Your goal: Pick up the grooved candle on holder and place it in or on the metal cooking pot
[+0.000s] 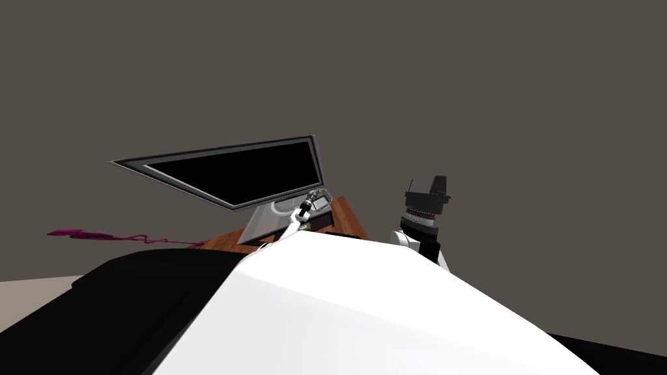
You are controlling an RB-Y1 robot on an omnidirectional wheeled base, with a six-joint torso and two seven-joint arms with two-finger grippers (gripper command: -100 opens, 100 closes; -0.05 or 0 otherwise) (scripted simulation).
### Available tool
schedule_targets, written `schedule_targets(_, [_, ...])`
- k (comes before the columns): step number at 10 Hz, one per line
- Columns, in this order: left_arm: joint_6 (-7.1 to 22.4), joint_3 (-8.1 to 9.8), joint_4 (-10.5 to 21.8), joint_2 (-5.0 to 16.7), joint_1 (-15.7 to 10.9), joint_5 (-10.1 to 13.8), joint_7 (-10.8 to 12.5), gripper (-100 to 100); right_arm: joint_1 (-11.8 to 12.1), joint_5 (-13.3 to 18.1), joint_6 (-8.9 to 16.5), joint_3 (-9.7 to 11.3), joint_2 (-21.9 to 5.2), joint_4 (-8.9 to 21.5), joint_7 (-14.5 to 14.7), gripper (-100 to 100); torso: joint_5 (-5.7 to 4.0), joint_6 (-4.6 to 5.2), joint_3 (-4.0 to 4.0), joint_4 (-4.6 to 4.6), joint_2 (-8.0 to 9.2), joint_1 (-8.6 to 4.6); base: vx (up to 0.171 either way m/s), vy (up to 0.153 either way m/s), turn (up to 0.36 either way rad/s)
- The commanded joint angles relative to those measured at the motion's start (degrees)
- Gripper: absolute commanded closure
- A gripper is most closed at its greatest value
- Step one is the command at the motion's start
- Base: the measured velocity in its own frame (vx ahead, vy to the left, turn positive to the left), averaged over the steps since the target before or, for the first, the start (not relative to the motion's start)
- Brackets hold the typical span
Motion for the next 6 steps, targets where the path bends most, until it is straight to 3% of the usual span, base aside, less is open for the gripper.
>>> schedule_targets(1, [0.00, 0.00, 0.00, 0.00, 0.00, 0.00, 0.00, 0, 0.00, 0.00, 0.00, 0.00, 0.00, 0.00, 0.00, 0, 0.00, 0.00, 0.00, 0.00, 0.00, 0.00, -0.006, -0.002, 0.002])
schedule_targets(6, [-0.03, 0.00, 0.00, -0.01, 0.02, 0.00, -0.01, 0, 0.01, 0.00, 0.00, 0.00, 0.00, 0.00, 0.00, 0, 0.02, 0.00, -0.10, -0.04, -0.17, 0.06, 0.000, 0.000, 0.000])
